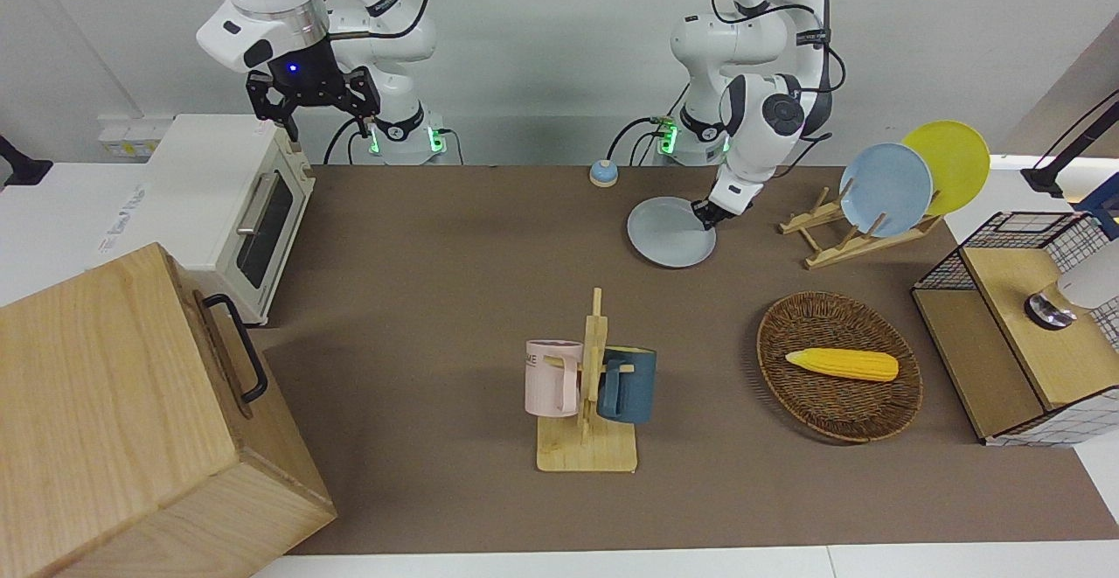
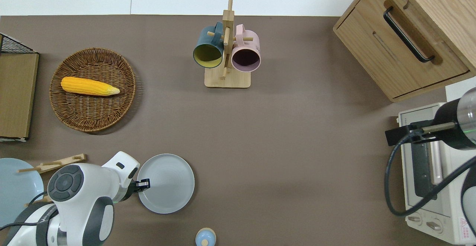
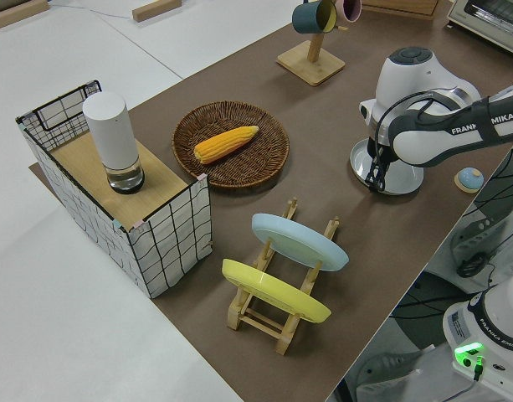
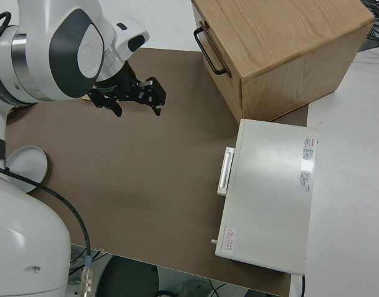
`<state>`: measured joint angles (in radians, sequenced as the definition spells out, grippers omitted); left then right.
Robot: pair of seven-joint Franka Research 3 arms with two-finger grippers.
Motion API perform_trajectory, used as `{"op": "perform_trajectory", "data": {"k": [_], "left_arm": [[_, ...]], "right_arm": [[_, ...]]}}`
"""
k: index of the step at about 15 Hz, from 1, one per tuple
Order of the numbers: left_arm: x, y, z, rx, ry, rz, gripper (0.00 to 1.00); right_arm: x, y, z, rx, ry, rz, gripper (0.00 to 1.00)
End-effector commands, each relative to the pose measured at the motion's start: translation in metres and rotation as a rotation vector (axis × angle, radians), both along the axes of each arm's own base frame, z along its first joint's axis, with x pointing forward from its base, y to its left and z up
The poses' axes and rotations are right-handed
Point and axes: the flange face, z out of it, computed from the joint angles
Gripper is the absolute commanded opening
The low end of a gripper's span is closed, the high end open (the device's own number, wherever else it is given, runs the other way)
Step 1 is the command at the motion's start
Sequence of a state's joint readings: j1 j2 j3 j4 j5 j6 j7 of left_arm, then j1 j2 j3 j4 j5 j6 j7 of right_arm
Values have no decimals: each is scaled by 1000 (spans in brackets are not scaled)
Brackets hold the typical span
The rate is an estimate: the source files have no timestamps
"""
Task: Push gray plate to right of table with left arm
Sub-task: 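Push the gray plate with the left gripper away from the wicker tray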
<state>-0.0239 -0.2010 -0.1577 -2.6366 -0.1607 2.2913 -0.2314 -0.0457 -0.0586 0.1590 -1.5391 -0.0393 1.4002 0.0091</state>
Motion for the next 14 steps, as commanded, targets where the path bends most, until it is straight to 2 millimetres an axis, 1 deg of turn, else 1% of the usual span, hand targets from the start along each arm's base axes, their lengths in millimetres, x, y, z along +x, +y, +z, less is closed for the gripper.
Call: {"op": "perform_trajectory", "data": {"k": [1,4,6,8,12,14], "left_arm": [[0,-4,-7,-34,-3,47,0],[0,-21,-8,-72,-4,62,0],[-1,-40,-5,-79,-19,89,0],[0,-64,-3,-74,-21,105,0],[0,-120,4,-77,-22,119,0],[-5,-146,-1,-96,-42,134,0]], "right_arm": [[-5,-1,2,-1,6,4,996],[-5,-1,2,-3,6,4,996],[-5,-1,2,-3,6,4,996],[-5,-1,2,-1,6,4,996],[-5,-1,2,-1,6,4,996],[-5,-1,2,-1,6,4,996]]}}
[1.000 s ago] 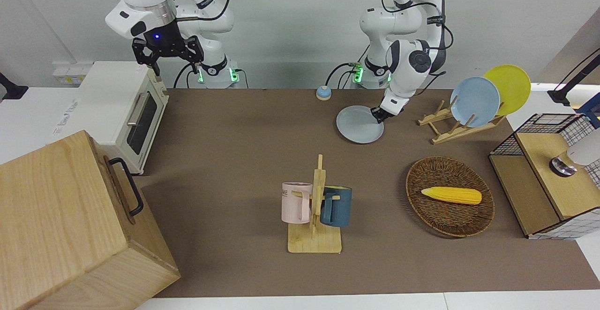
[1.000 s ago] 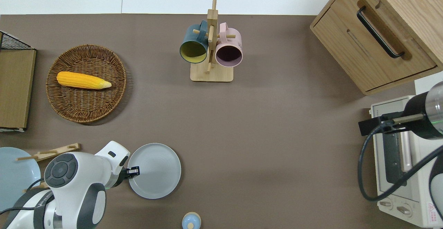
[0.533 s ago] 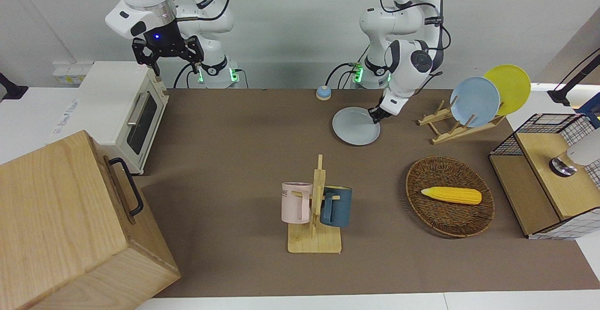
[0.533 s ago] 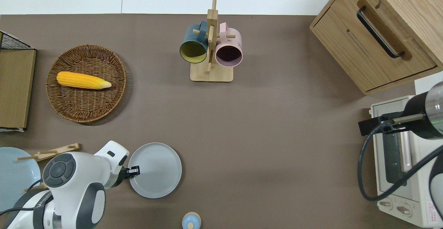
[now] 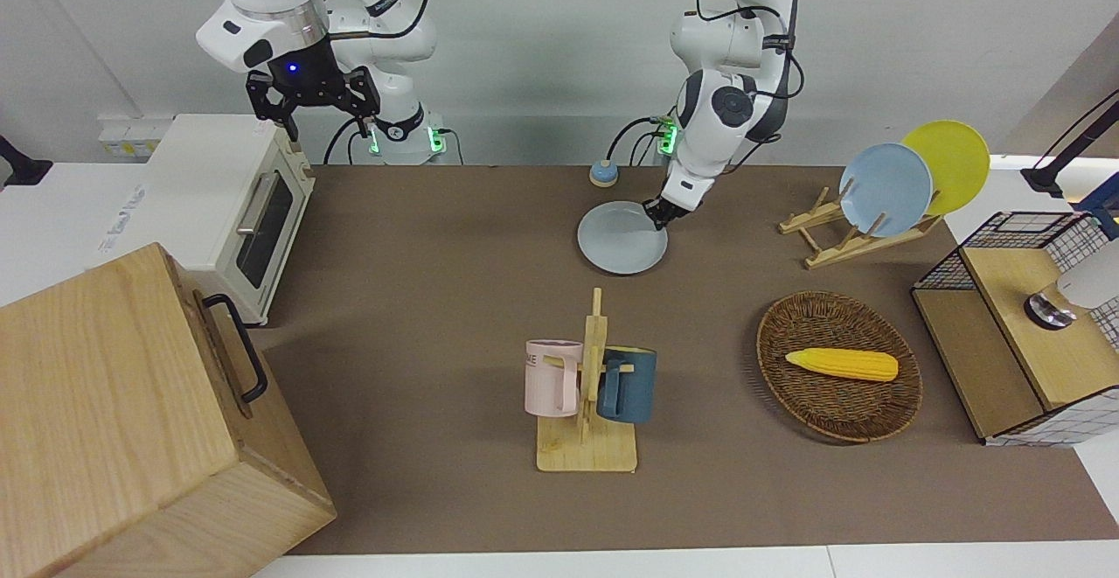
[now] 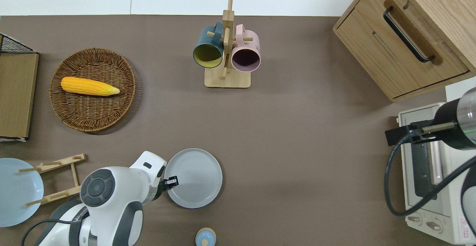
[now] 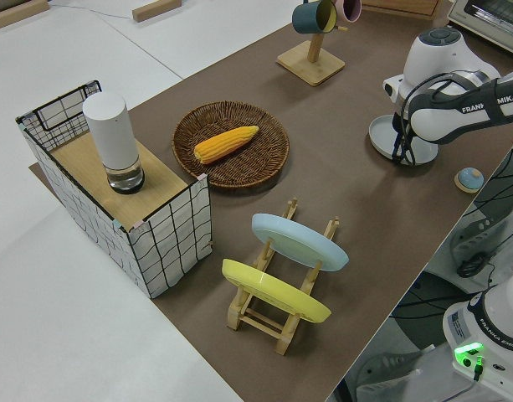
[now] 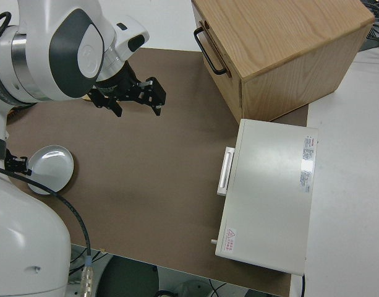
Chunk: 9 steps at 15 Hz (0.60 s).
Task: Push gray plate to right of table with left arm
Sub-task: 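Push the gray plate with the left gripper away from the wicker tray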
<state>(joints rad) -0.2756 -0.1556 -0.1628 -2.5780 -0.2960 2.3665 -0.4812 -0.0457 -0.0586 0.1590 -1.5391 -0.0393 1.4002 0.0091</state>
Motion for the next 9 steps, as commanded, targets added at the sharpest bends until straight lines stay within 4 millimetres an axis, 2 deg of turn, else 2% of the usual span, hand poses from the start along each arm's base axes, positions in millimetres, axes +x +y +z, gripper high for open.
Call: {"op": "perform_trajectory", "data": {"k": [1,4,9], "left_arm": [[-2,-48,-17,-25,-18,43,0],[-6,-79,-28,-29,-33,61,0],[-3,-136,-20,-55,-34,94,0]], "right_arm": [[-5,-1,2,-1,6,4,996],[-5,-1,2,-1,6,4,996],[-5,-1,2,-1,6,4,996]]}}
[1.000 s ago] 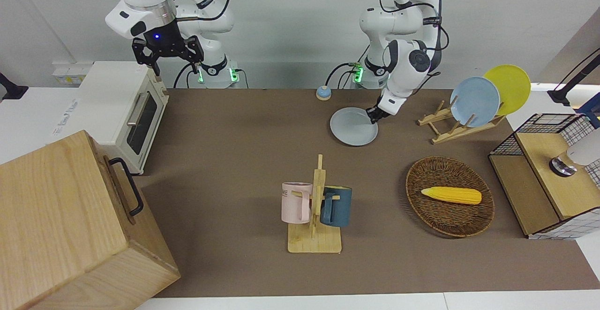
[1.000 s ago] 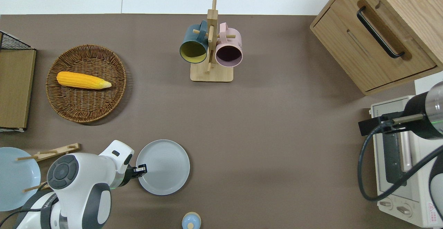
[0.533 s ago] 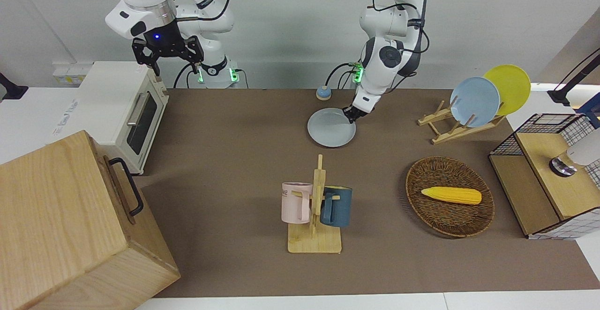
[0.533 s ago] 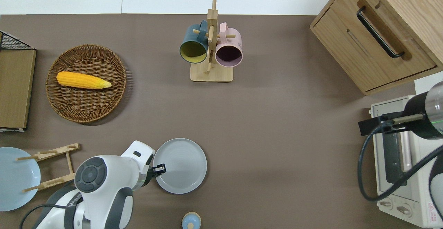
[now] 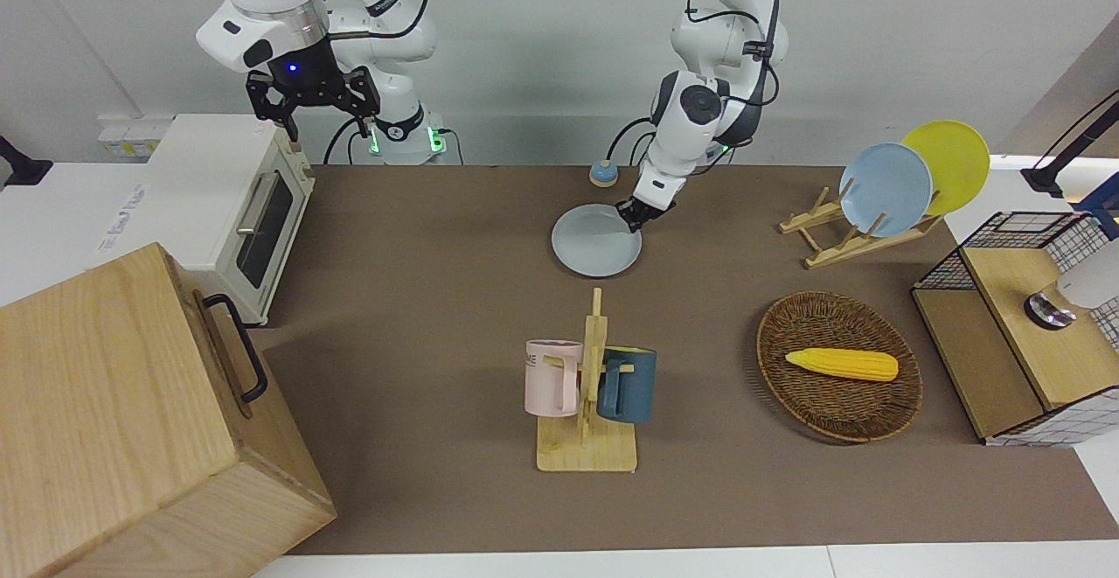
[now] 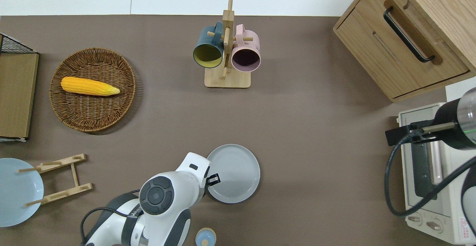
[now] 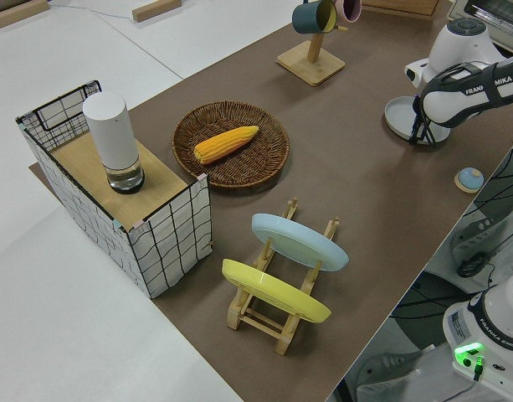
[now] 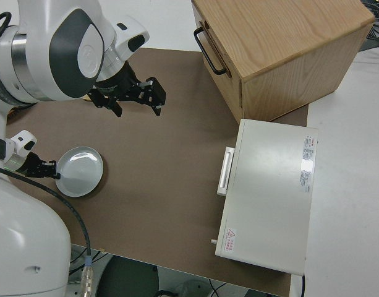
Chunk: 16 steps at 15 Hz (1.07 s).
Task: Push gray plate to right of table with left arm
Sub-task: 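Push the gray plate with the left gripper away from the wicker tray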
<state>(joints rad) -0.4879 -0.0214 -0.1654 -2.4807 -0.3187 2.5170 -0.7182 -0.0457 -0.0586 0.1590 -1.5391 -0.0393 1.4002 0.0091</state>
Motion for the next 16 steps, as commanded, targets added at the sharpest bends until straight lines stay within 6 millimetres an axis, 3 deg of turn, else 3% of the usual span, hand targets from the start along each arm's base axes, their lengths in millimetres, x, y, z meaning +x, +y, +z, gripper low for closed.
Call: {"op": "perform_trajectory", "data": {"k": [1,10,16], "left_arm": [[6,-42,-10,-21,18,41,0],[-8,-101,1,-63,-2,42,0],[-11,-116,2,-72,-1,43,0]], "right_arm": [[-5,-1,2,-3,6,4,996],[-5,-1,2,-3,6,4,996],[-5,-1,2,-1,6,4,996]]}}
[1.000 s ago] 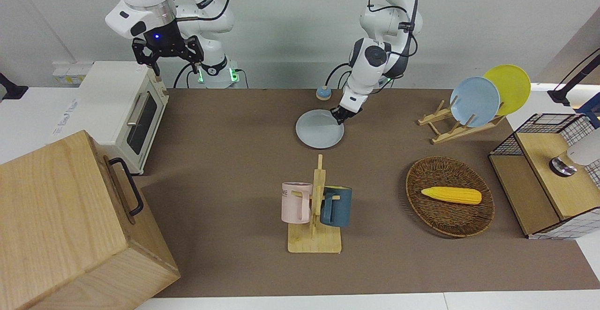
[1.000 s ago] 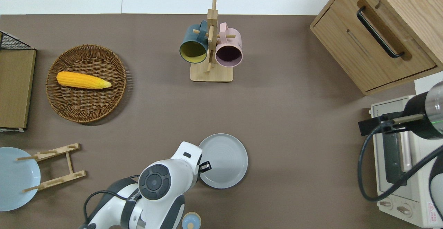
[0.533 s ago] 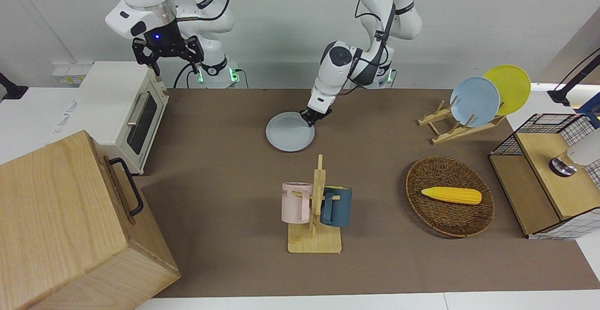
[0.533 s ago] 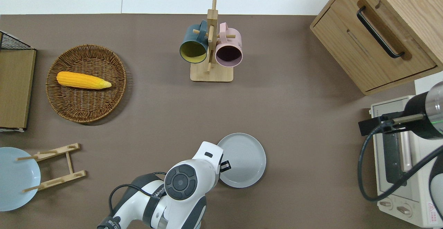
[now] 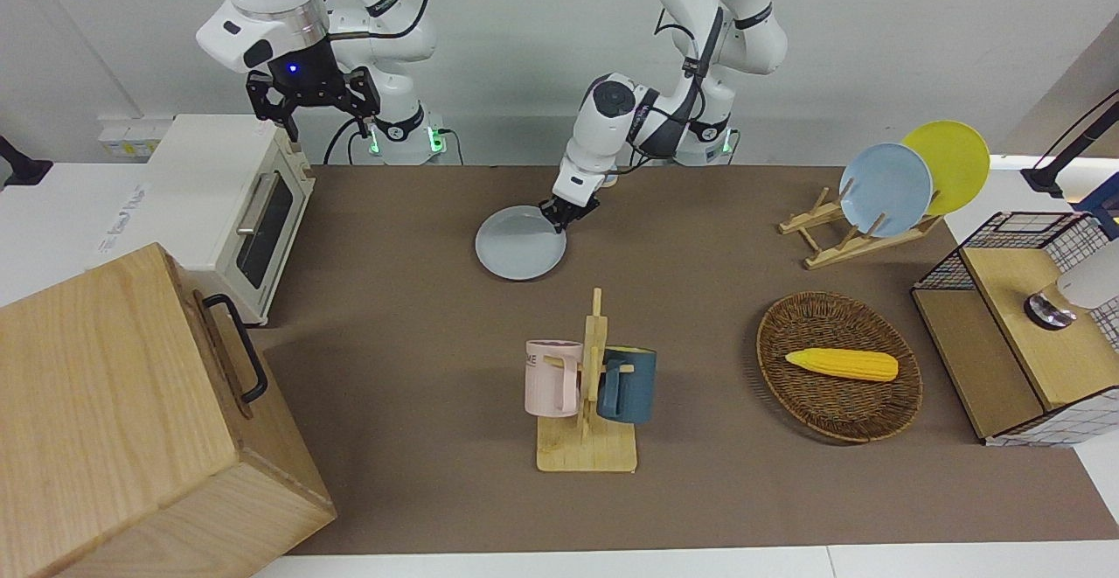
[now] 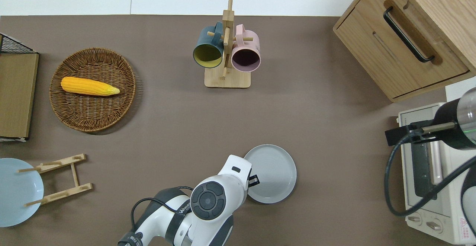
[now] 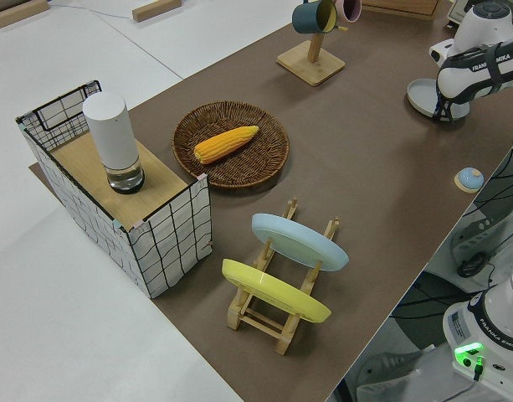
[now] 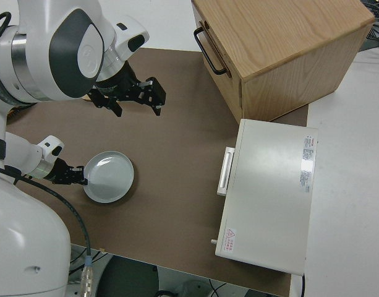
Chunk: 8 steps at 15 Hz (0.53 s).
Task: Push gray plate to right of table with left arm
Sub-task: 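Push the gray plate with the left gripper away from the wicker tray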
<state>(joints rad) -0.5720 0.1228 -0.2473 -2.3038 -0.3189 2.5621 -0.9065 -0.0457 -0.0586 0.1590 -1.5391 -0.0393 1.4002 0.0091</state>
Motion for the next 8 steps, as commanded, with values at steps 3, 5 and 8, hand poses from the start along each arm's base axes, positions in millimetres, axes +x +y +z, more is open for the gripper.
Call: {"op": "perform_trajectory", "data": {"k": [3,5,8], "left_arm": [[1,-19,-7,-25,-16,26,12],[0,-28,-9,-32,-16,25,118],[3,-30,-11,-31,-15,23,970]], "right_arm": [[-5,-1,2,-1,6,4,996],[-5,-1,2,-1,6,4,996],[-5,-1,2,-1,6,4,996]]}}
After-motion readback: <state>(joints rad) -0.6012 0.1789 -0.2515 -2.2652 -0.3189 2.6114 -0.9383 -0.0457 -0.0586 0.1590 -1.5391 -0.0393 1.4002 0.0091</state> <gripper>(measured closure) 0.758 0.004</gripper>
